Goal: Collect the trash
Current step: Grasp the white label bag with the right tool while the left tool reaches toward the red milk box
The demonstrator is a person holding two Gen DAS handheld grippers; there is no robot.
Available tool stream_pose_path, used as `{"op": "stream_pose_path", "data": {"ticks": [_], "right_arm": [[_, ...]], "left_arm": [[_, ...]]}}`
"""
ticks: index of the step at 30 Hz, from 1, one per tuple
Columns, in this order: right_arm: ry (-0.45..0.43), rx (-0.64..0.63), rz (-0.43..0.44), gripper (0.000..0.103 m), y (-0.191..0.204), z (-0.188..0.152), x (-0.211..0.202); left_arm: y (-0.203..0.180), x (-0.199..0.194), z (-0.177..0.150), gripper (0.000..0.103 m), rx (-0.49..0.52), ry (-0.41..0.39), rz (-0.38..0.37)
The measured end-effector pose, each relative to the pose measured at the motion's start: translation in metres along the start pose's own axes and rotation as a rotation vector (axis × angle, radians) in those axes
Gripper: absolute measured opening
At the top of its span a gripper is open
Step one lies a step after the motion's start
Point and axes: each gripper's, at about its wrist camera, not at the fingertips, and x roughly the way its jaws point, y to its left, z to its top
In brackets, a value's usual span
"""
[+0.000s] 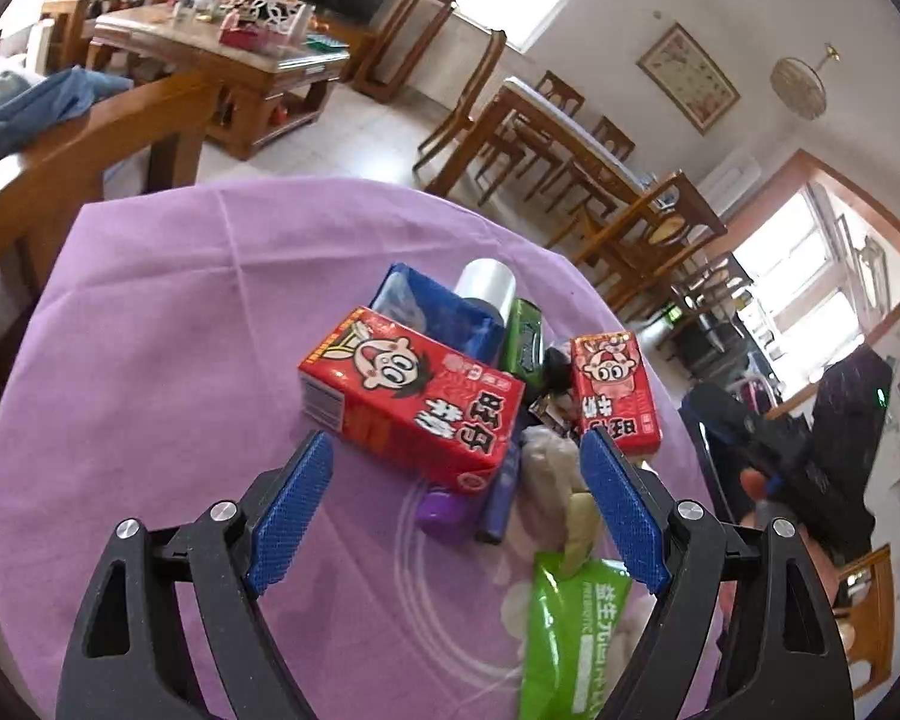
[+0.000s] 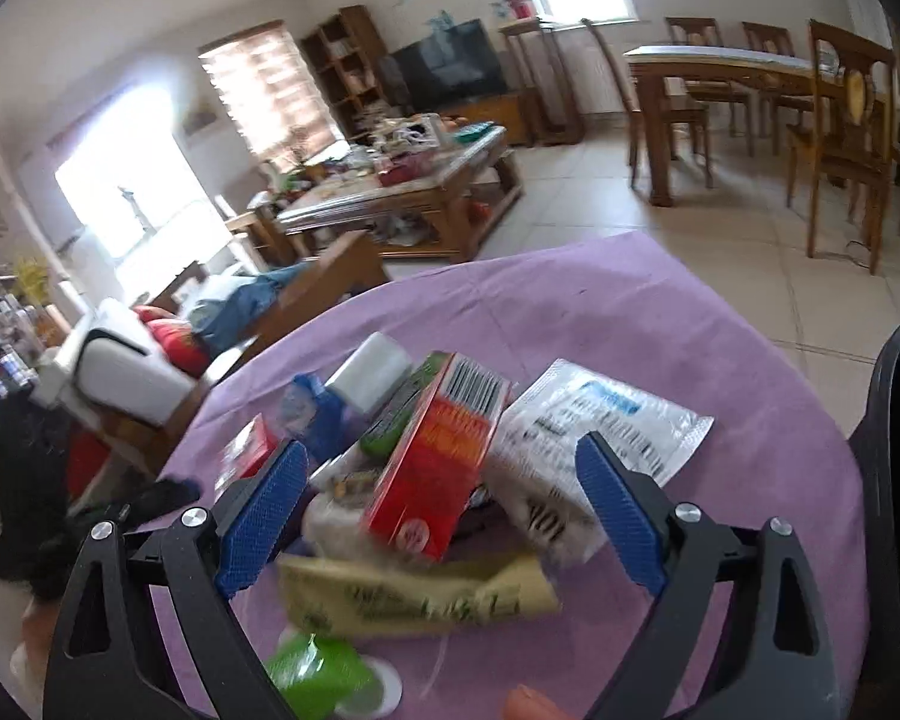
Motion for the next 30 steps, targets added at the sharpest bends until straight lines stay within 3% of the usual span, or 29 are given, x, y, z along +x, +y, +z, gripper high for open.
{"op": "stream_pose_path", "data": {"ticks": [3,6,10,12,14,15,16,17,19,21,23,26,30], "right_arm": [[-0.006,0.129,-0.071,0.09,-0.028,0.005,-0.003],[0.062,0.258,-0.111,0.09,-0.062,0.004,0.006],[0.173,0.424,0.008,0.09,-0.092,-0.017,0.02],[0.163,0.458,0.043,0.088,-0.095,-0.023,0.02],[0.165,0.502,0.1,0.074,-0.095,-0.025,0.024],[0.173,0.529,0.128,0.073,-0.096,-0.026,0.028],[0.164,0.527,0.122,0.064,-0.094,-0.026,0.031],[0.164,0.523,0.112,0.046,-0.091,-0.024,0.035],[0.153,0.559,0.149,0.036,-0.093,-0.027,0.041],[0.132,0.583,0.191,0.03,-0.095,-0.034,0.042],[0.102,0.579,0.212,0.021,-0.095,-0.038,0.037],[0.048,0.54,0.229,0.012,-0.089,-0.035,0.02],[-0.028,0.453,0.203,0.009,-0.074,-0.022,-0.005]], "left_arm": [[0.001,0.006,0.001,0.083,-0.002,0.017,-0.01],[0.012,0.025,0.008,0.083,-0.046,0.049,-0.012],[0.023,0.041,0.012,0.083,-0.135,0.086,-0.064],[0.025,0.049,0.013,0.083,-0.184,0.102,-0.094],[0.026,0.054,0.01,0.083,-0.231,0.097,-0.127],[0.026,0.055,0.01,0.083,-0.242,0.087,-0.124],[0.027,0.056,0.01,0.083,-0.255,0.075,-0.124],[0.028,0.056,0.01,0.083,-0.267,0.066,-0.13],[0.03,0.057,0.009,0.074,-0.3,0.049,-0.151],[0.037,0.06,0.007,0.052,-0.338,0.045,-0.181],[0.041,0.062,0.002,0.042,-0.362,0.023,-0.236],[0.039,0.064,-0.002,0.001,-0.353,0.009,-0.23],[0.034,0.068,-0.012,0.001,-0.34,0.012,-0.251]]}}
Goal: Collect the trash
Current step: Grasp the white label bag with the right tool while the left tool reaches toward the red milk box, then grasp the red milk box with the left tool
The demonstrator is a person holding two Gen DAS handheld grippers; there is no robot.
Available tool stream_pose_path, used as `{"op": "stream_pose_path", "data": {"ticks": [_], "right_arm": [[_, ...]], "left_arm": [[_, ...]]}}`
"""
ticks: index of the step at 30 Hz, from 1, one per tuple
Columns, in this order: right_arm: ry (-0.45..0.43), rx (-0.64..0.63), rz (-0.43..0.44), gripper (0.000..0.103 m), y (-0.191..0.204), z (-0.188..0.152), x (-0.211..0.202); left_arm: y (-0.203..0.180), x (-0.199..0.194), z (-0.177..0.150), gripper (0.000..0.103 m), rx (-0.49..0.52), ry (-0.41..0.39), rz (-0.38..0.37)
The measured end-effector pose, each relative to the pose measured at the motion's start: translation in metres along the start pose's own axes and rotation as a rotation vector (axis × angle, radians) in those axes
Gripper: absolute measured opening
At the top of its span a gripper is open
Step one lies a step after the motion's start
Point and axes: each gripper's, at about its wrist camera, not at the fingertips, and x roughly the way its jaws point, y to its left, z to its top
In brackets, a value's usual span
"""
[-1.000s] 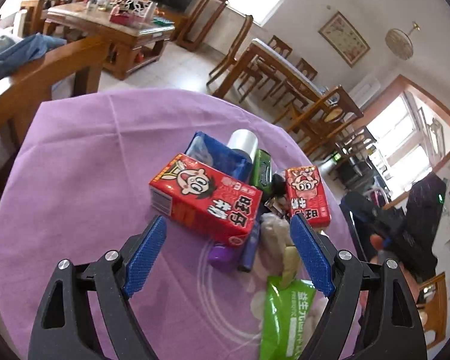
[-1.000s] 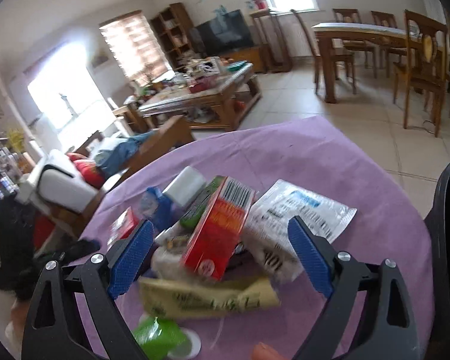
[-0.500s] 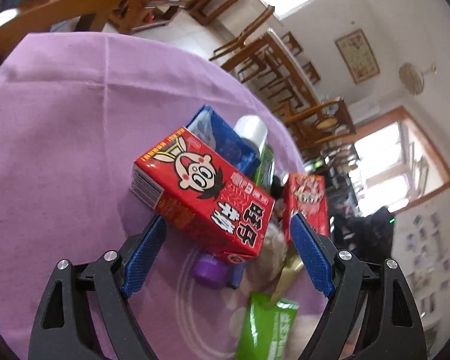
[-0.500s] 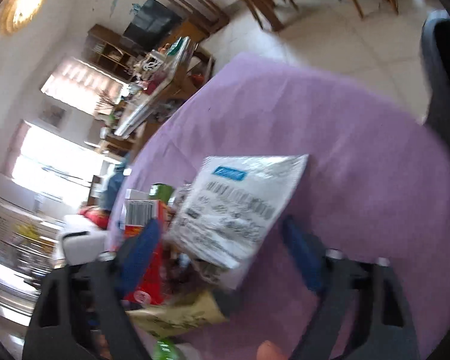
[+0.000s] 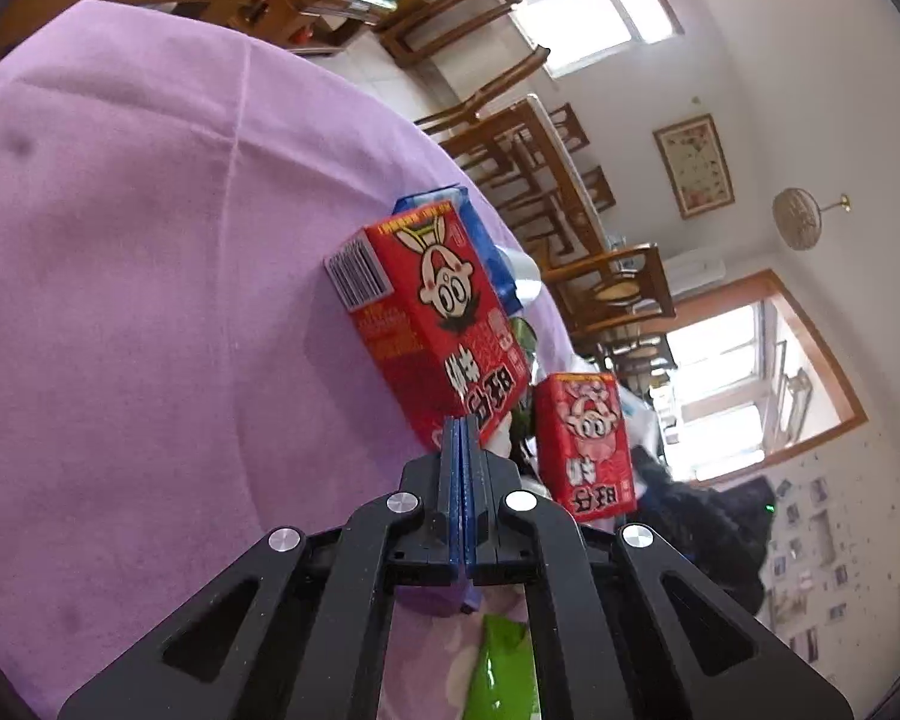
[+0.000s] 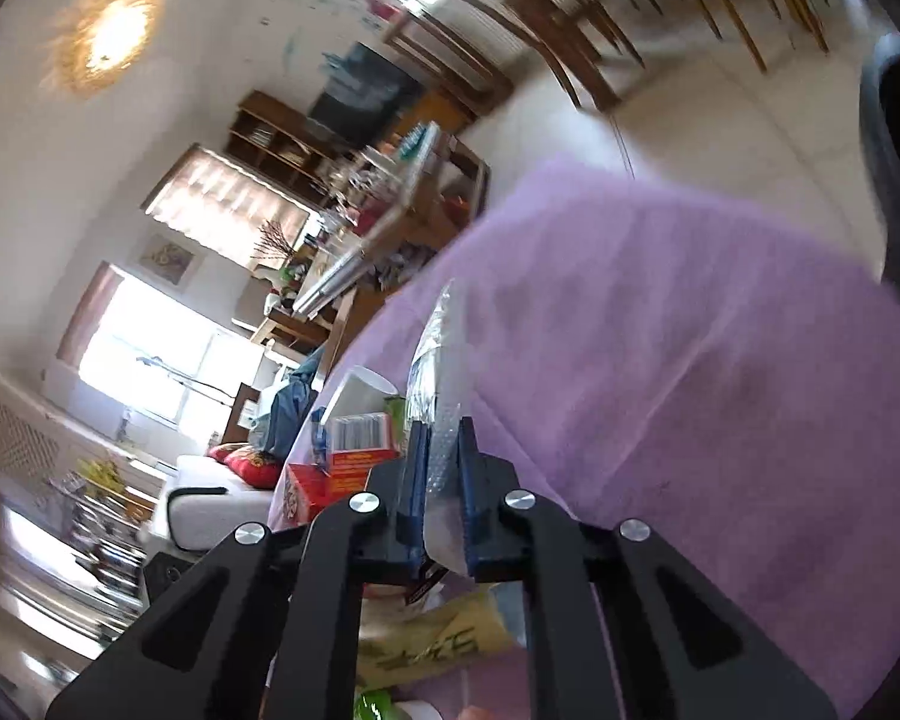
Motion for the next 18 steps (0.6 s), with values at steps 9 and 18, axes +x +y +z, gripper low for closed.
{"op": "stream_pose_path", "data": {"ticks": [9,18], "right_arm": [[-0.155,-0.209,-0.087,0.009,0.04,-0.003,-0.048],[-0.122,-0.179,-0.083,0.01,0.024,-0.005,-0.039]], "left_arm": [[-0.048,-0.021,0.017,0.093,0.216,-0.052,0.154],[-0.108,0.021,0.034,0.096,0.743,0.011,0.465]]}}
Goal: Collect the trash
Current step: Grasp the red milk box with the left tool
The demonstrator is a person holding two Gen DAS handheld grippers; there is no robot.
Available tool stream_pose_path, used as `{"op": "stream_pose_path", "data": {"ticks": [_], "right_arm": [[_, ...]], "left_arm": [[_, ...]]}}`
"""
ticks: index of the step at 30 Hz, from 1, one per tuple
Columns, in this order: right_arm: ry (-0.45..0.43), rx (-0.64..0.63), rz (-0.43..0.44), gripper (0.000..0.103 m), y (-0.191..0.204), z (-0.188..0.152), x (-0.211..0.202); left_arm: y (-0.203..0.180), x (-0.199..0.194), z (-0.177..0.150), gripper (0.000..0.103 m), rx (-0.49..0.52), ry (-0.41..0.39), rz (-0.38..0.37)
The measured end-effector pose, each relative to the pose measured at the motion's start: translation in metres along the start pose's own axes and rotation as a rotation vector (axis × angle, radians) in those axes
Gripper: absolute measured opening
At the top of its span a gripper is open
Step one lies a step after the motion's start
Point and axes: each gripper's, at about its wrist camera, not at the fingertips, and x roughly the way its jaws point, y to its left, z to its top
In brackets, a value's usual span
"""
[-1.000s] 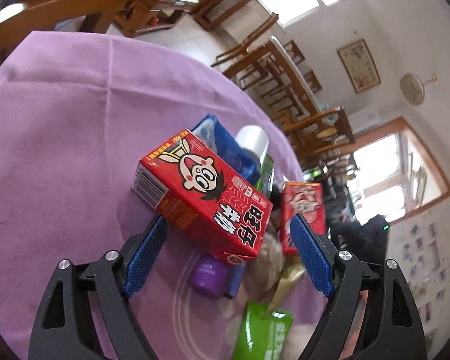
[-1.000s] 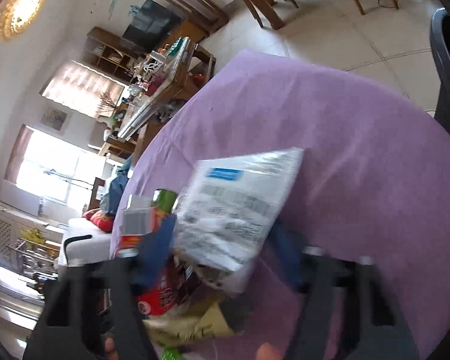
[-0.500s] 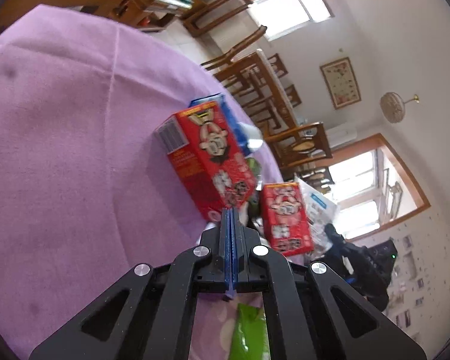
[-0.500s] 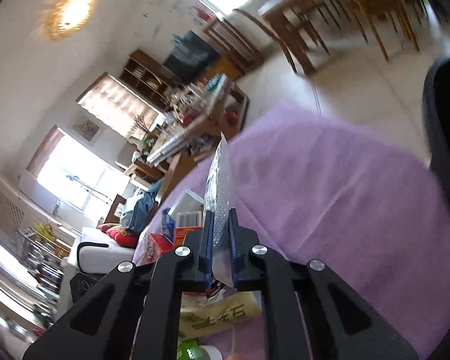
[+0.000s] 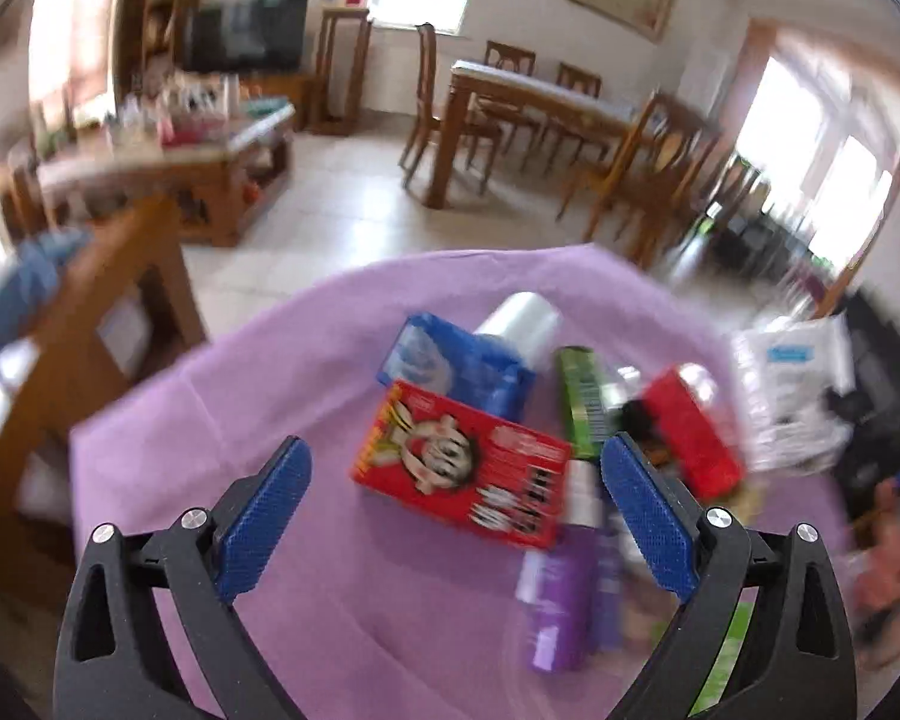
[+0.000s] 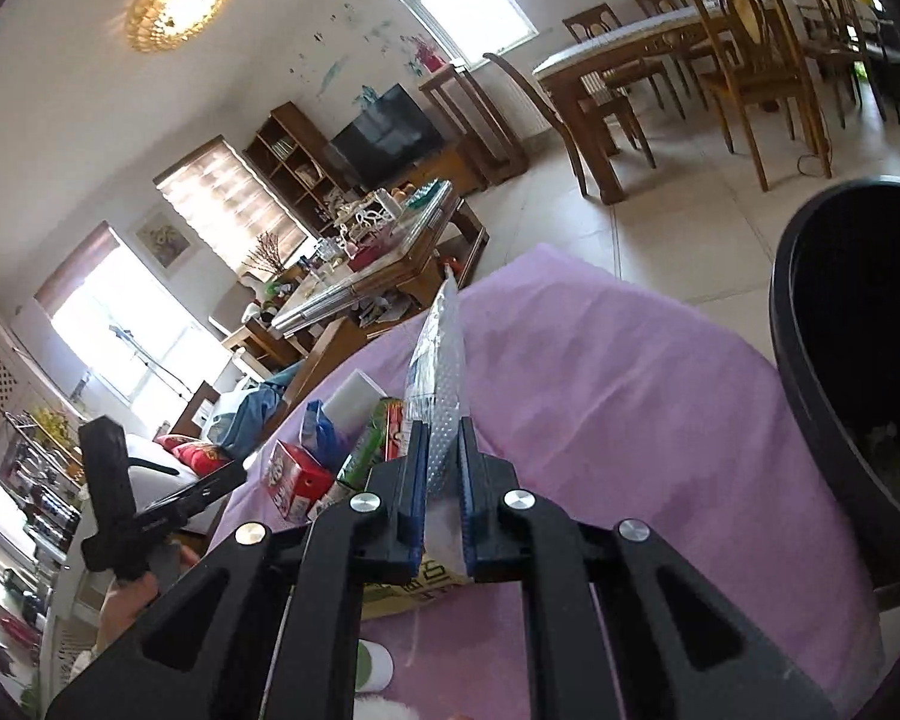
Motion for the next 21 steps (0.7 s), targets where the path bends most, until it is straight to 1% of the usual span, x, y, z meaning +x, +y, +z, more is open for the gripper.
{"op": "stream_pose_path", "data": {"ticks": [1,2,3,5,6,9,10,11,12,13,15,16,17,18,19,20,21], "right_arm": [[0.003,0.001,0.002,0.01,-0.003,-0.004,-0.002],[0.005,0.001,0.003,0.01,-0.001,-0.007,-0.002],[0.007,0.001,0.006,0.01,-0.001,-0.007,-0.002],[0.009,0.0,0.009,0.01,-0.003,-0.006,-0.003],[0.008,-0.001,0.007,0.01,-0.002,-0.006,-0.003],[0.008,-0.001,0.006,0.01,-0.002,-0.007,-0.001],[0.006,-0.002,0.006,0.01,-0.002,-0.007,-0.001],[0.003,-0.002,0.008,0.01,-0.002,-0.006,-0.002],[0.0,-0.003,0.008,0.01,-0.002,-0.006,-0.002],[-0.003,-0.005,0.01,0.01,-0.003,-0.006,-0.001],[-0.01,-0.01,0.017,0.01,-0.004,-0.007,-0.002],[-0.017,-0.014,0.019,0.01,-0.004,-0.008,-0.003],[-0.023,-0.018,0.021,0.01,-0.004,-0.009,-0.005],[-0.03,-0.024,0.026,0.01,-0.003,-0.008,-0.007],[-0.035,-0.027,0.03,0.01,-0.002,-0.008,-0.008],[-0.039,-0.029,0.034,0.01,0.0,-0.008,-0.008],[-0.044,-0.03,0.039,0.01,-0.001,-0.007,-0.01]], "left_arm": [[-0.007,0.008,0.002,0.096,0.044,0.015,0.05],[-0.01,0.012,0.004,0.096,0.058,0.031,0.053],[-0.014,0.017,0.005,0.096,0.059,0.048,0.024],[-0.019,0.02,0.005,0.096,0.053,0.053,-0.022],[-0.024,0.022,0.006,0.096,0.057,0.049,-0.021],[-0.032,0.029,-0.004,0.096,0.114,0.057,0.012],[-0.036,0.031,-0.008,0.096,0.143,0.052,0.045],[-0.037,0.031,-0.015,0.095,0.164,0.05,0.062],[-0.038,0.03,-0.018,0.09,0.176,0.044,0.074],[-0.038,0.028,-0.019,0.087,0.18,0.032,0.075],[-0.038,0.021,-0.018,0.064,0.141,0.003,0.006],[-0.039,0.017,-0.017,0.047,0.128,0.0,-0.003],[-0.038,0.017,-0.019,0.038,0.125,0.001,0.005],[-0.039,0.015,-0.019,0.034,0.128,0.001,0.023],[-0.041,0.015,-0.02,0.034,0.134,0.003,0.026],[-0.043,0.017,-0.022,0.022,0.138,0.02,0.008],[-0.043,0.02,-0.025,0.019,0.129,0.045,-0.018]]}}
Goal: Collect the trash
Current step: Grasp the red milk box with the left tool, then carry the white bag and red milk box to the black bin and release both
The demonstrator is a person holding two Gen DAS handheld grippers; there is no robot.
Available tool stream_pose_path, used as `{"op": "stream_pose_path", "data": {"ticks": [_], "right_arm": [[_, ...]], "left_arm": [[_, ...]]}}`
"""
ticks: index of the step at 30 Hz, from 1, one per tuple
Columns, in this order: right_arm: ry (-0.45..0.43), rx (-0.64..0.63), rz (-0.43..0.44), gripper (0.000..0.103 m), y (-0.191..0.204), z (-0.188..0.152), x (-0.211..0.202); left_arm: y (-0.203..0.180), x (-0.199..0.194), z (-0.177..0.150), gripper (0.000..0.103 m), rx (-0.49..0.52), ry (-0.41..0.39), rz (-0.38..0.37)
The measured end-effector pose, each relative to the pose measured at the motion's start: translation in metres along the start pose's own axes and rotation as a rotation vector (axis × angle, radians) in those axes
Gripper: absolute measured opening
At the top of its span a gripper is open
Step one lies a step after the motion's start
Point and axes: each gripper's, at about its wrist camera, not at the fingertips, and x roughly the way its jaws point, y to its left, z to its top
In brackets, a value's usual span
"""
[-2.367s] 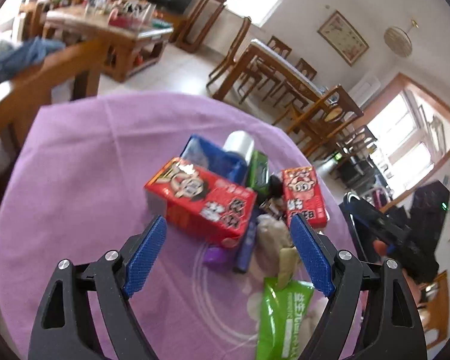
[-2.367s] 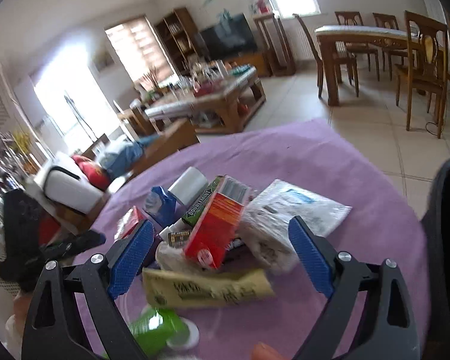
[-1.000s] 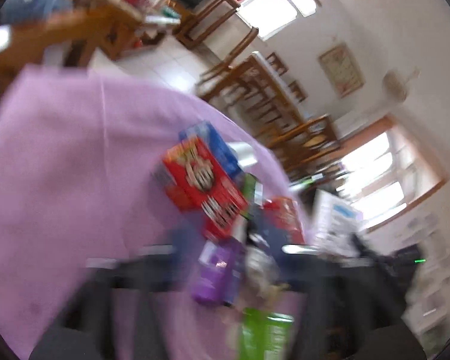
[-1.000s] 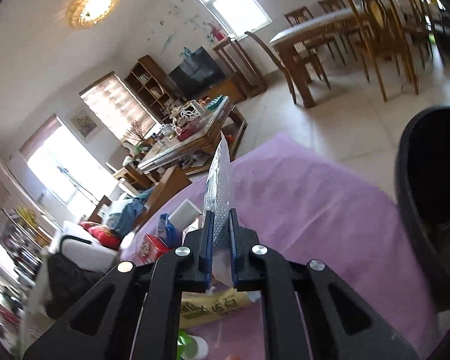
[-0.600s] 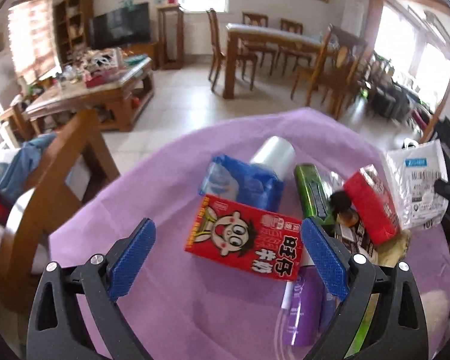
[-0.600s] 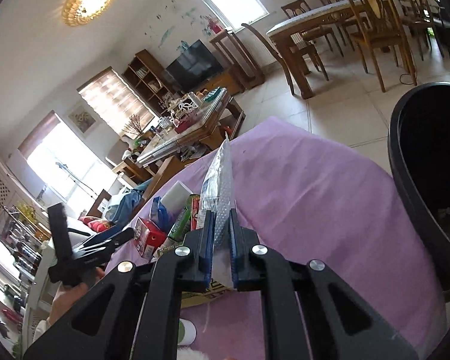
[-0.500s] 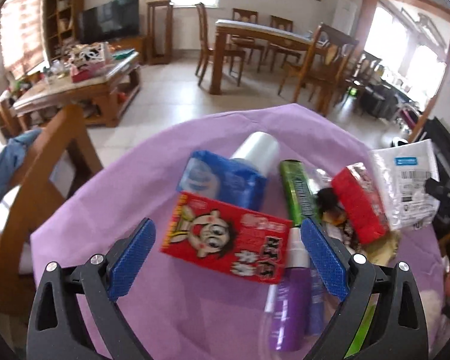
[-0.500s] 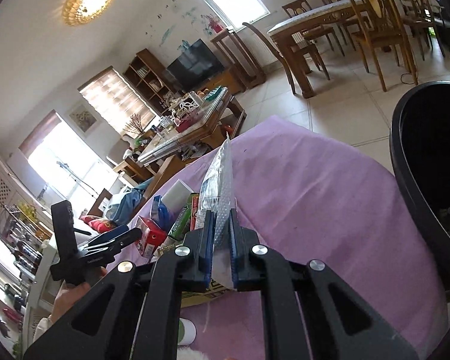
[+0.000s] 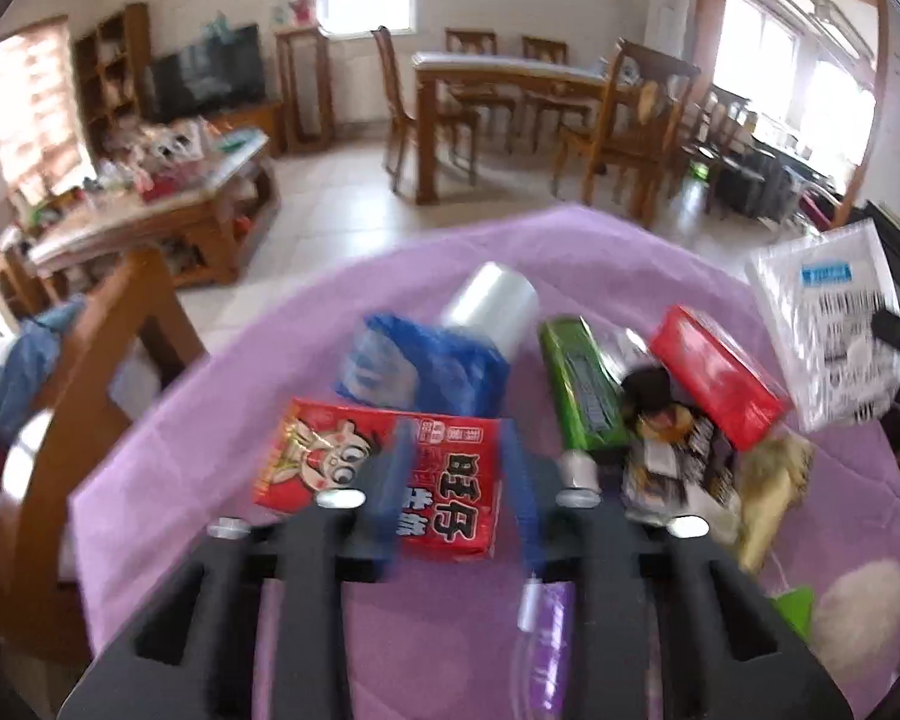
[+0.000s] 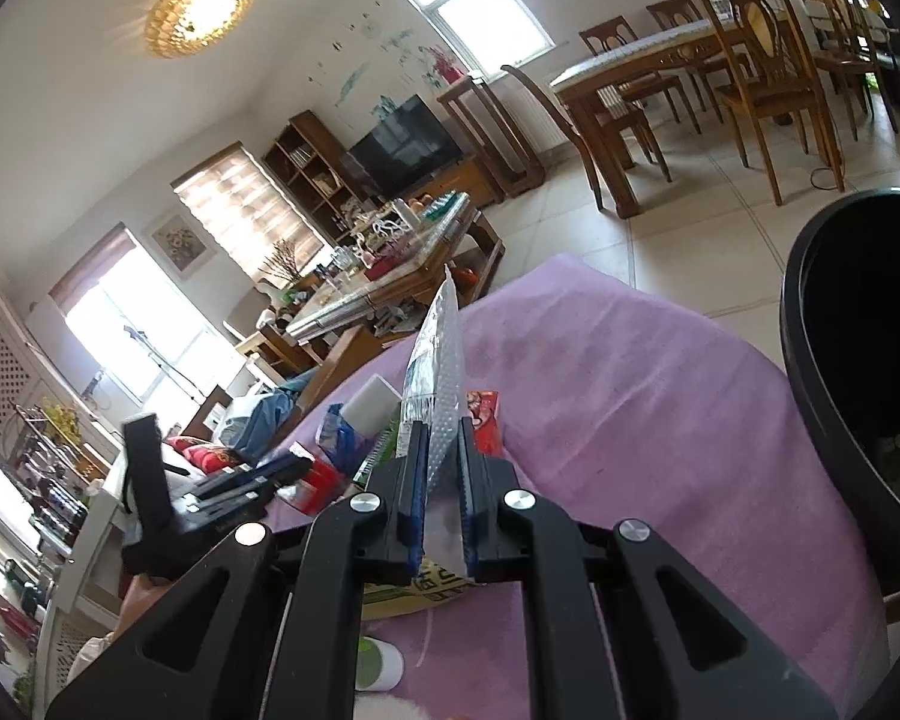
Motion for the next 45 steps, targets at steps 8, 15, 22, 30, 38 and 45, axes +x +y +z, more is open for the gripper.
{"op": "stream_pose_path", "data": {"ticks": [8,15,22,30,38,45], "right_arm": [[-0.013,-0.018,0.028,0.01,-0.006,0.004,-0.014],[0.0,-0.01,0.045,0.01,-0.008,0.0,-0.003],[0.031,-0.017,0.029,0.01,-0.01,-0.004,0.007],[0.023,-0.022,0.049,0.01,-0.01,-0.002,0.002],[-0.077,-0.035,0.07,0.01,-0.008,0.013,-0.039],[-0.25,0.008,-0.037,0.01,-0.05,0.033,-0.111]], "left_arm": [[0.017,-0.027,-0.012,0.096,-0.012,-0.11,0.097],[0.021,-0.002,-0.006,0.097,0.03,-0.016,0.138],[0.032,0.04,-0.003,0.095,0.045,0.085,0.126],[0.05,0.008,-0.012,0.094,-0.109,-0.045,0.018],[-0.02,-0.061,-0.002,0.094,-0.066,-0.177,-0.115],[-0.119,-0.067,0.013,0.094,-0.037,-0.18,-0.308]]}}
